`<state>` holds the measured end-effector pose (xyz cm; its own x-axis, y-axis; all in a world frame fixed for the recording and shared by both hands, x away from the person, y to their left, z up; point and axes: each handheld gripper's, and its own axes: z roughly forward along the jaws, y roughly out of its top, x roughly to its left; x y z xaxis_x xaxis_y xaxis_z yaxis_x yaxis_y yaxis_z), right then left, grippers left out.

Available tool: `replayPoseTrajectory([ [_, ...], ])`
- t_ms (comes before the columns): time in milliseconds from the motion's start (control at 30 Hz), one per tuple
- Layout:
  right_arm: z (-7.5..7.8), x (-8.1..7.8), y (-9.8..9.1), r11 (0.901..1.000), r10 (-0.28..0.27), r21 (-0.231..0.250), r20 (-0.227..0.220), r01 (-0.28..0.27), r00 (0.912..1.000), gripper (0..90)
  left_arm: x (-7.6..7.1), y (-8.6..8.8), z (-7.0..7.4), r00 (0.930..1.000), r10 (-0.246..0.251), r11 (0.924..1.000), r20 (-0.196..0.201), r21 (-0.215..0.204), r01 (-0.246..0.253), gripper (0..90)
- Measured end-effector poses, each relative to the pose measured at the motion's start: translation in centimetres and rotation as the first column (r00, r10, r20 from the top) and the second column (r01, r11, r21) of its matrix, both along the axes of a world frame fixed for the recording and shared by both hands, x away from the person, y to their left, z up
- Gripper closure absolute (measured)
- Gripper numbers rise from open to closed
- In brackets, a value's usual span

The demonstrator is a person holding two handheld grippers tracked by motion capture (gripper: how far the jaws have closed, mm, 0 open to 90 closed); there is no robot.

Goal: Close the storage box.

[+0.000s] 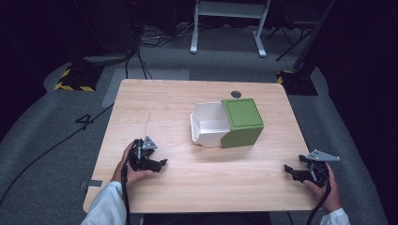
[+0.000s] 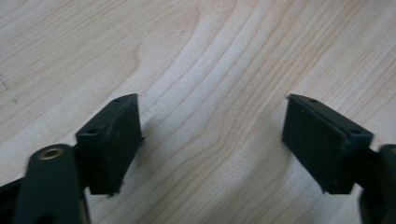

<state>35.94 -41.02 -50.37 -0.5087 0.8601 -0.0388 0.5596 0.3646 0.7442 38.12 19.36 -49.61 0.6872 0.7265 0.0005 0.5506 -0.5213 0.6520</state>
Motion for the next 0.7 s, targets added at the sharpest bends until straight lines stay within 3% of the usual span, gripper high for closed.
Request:
replayPoseTrajectory([
  [33, 0.0, 0.0, 0.0, 1.0000, 0.000, 0.000, 0.000, 0.000, 1.0000, 15.1, 0.0, 0.0, 0.0, 1.0000, 0.000, 1.0000, 0.000, 0.000, 0.000, 14.9],
  [267, 0.0, 0.0, 0.0, 1.0000, 0.000, 0.003, -0.004, 0.000, 1.0000, 15.1, -0.1, 0.4, 0.6, 0.9994, 0.023, 0.9995, 0.025, -0.022, -0.023, 18.6],
  [367, 0.0, 0.0, 0.0, 1.0000, 0.000, 0.001, -0.001, 0.000, 1.0000, 15.1, 0.0, 0.4, 1.0, 0.9986, 0.027, 0.9996, 0.046, -0.014, -0.026, 18.6],
  [433, 0.0, 0.0, 0.0, 1.0000, 0.000, 0.002, -0.004, 0.000, 1.0000, 15.1, -0.1, 0.4, 1.4, 0.9951, 0.039, 0.9992, 0.090, -0.007, -0.039, 18.6],
  [500, 0.0, 0.0, 0.0, 1.0000, 0.000, 0.002, -0.003, 0.000, 1.0000, 15.1, 0.0, 0.3, 1.5, 0.9949, 0.040, 0.9992, 0.092, -0.003, -0.040, 18.6],
  [533, 0.0, 0.0, 0.0, 1.0000, 0.000, 0.002, -0.003, 0.000, 1.0000, 15.1, 0.1, 0.2, 1.6, 0.9958, 0.041, 0.9991, 0.082, -0.014, -0.040, 18.6],
  [700, 0.0, 0.0, 0.0, 1.0000, 0.000, -0.001, 0.002, 0.000, 1.0000, 15.1, 0.8, -0.2, 2.5, 0.9926, 0.048, 0.9983, 0.111, -0.039, -0.044, 18.6],
])
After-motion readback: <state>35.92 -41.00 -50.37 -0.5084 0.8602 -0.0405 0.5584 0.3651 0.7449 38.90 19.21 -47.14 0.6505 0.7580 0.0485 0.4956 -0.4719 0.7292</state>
